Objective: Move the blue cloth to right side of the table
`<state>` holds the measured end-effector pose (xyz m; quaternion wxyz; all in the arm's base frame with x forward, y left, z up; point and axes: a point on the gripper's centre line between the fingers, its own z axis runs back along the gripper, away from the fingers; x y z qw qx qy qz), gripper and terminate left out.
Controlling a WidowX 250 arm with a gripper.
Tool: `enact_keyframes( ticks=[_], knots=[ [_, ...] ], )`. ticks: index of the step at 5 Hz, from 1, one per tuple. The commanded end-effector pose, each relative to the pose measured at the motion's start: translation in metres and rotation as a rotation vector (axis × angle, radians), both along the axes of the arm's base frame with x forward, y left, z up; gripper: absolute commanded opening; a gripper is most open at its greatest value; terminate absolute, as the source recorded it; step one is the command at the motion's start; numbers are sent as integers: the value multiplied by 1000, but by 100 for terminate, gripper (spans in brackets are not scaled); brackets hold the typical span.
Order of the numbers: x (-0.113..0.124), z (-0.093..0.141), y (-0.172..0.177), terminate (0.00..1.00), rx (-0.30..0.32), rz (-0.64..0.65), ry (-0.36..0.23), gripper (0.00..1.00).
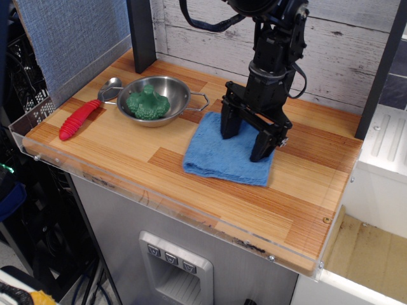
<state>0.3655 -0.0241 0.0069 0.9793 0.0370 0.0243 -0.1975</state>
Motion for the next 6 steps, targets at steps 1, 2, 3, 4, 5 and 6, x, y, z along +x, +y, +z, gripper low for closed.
enact_keyframes(
  ticks=[1,2,3,4,5,6],
  knots=[
    [35,35,-14,0,-179,-21,-264,100],
    [52,57,-29,0,-221,-51,-352,100],
    [68,65,-39,0,-185,-57,-365,100],
    [80,70,-38,0,-158,-39,-374,100],
    [83,83,-35,0,-148,-22,-384,100],
    [81,103,-35,0,-137,0,-372,100]
  ],
)
